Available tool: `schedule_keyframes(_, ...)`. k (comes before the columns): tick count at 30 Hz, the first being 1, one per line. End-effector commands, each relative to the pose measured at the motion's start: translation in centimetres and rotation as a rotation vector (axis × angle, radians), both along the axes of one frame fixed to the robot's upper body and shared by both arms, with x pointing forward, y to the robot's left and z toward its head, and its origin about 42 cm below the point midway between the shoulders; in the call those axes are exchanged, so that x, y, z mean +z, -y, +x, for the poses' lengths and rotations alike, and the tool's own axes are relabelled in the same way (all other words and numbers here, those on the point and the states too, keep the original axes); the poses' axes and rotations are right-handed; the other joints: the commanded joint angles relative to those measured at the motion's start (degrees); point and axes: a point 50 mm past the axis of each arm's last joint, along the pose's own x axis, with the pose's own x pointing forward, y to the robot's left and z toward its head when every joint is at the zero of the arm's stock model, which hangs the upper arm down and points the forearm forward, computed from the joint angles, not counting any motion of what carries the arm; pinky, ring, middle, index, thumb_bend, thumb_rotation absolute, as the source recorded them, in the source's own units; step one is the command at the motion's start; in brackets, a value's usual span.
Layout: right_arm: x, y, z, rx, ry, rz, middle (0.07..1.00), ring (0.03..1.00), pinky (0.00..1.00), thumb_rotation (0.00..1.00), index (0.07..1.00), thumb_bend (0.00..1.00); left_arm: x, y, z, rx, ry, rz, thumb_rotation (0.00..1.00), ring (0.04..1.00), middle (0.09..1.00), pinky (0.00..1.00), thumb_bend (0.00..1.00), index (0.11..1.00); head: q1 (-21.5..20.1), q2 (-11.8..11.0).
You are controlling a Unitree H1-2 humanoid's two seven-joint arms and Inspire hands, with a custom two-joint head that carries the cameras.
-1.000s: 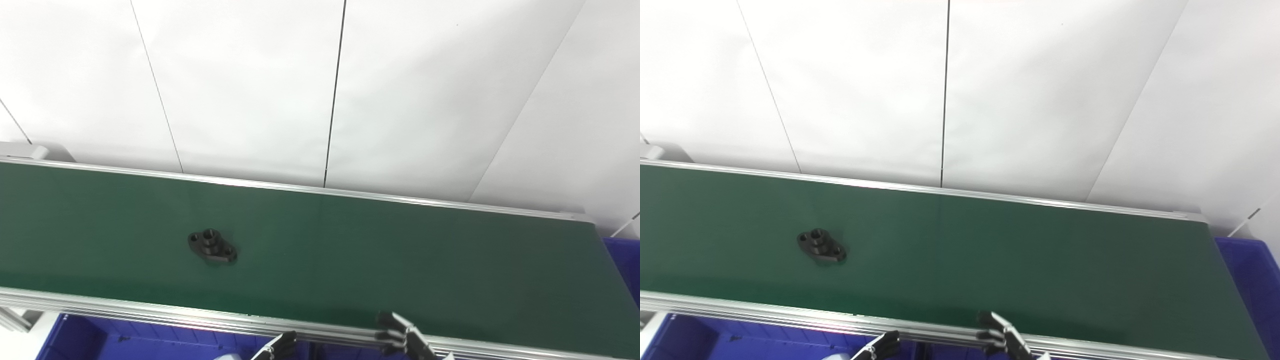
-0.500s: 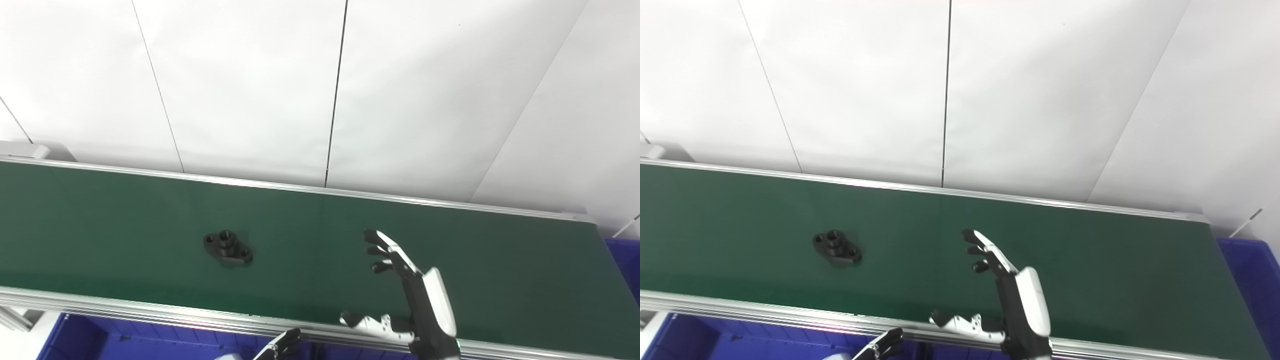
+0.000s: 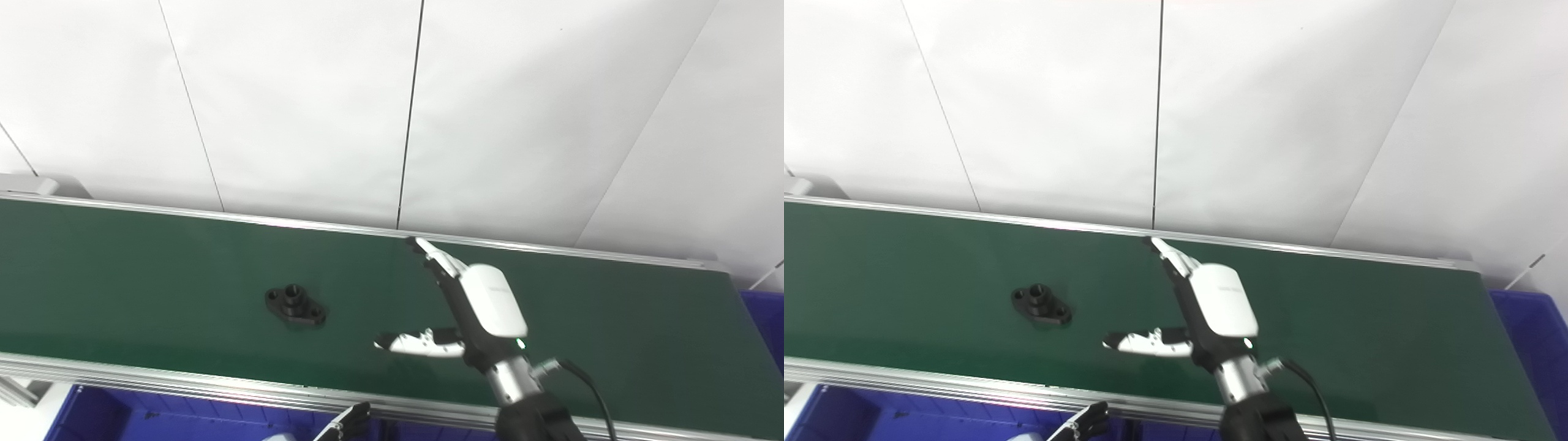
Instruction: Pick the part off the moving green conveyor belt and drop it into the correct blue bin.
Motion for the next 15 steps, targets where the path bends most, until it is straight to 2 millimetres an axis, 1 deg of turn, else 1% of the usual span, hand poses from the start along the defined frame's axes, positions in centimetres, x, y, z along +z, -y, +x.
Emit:
schedule_keyframes(1, 0.9, -1.0, 1.3, -0.015, 0.034, -0.039, 0.850, 0.776, 0.60, 0.72, 0.877, 0.93, 0.7, 0.5, 0.1, 0.004, 0.047, -0.019, 0.72, 0.907, 0.925, 0.83, 0.84, 0.911, 0.1, 0.1)
schedule_keyframes(3, 0.8, -1.6, 2.2, -0.009, 0.039, -0.087, 0.850, 0.780, 0.63, 0.72, 0.871, 0.93, 0.7, 0.6, 0.1, -0.001, 0.049, -0.017, 0.72, 0.910, 0.928, 0.84, 0.85, 0.915, 0.2, 0.2)
schedule_keyframes(5, 0.6, -2.1, 3.0, -0.005, 0.044, -0.109, 0.846, 0.791, 0.70, 0.72, 0.858, 0.94, 0.8, 0.7, 0.2, -0.007, 0.053, -0.017, 0.72, 0.914, 0.929, 0.84, 0.84, 0.915, 0.5, 0.2)
schedule_keyframes(8, 0.1, -3.0, 3.9, 0.000, 0.035, -0.122, 0.843, 0.799, 0.74, 0.71, 0.848, 0.94, 0.9, 0.8, 0.2, -0.007, 0.055, -0.015, 0.72, 0.911, 0.926, 0.83, 0.84, 0.913, 0.7, 0.2)
schedule_keyframes(10, -0.2, -3.8, 4.4, 0.005, 0.029, -0.135, 0.839, 0.799, 0.74, 0.70, 0.843, 0.93, 0.9, 1.0, 0.2, -0.005, 0.063, -0.014, 0.71, 0.905, 0.924, 0.82, 0.84, 0.911, 1.0, 0.2)
schedule_keyframes(13, -0.6, -4.8, 5.1, 0.016, 0.033, -0.157, 0.831, 0.795, 0.73, 0.69, 0.838, 0.93, 0.9, 1.2, 0.4, -0.022, 0.068, -0.022, 0.72, 0.918, 0.938, 0.84, 0.81, 0.925, 1.7, 0.3)
schedule_keyframes(15, -1.0, -5.5, 5.5, 0.022, 0.034, -0.179, 0.815, 0.778, 0.70, 0.68, 0.833, 0.93, 1.0, 1.5, 0.4, -0.018, 0.066, -0.029, 0.70, 0.916, 0.932, 0.84, 0.83, 0.911, 1.9, 0.3)
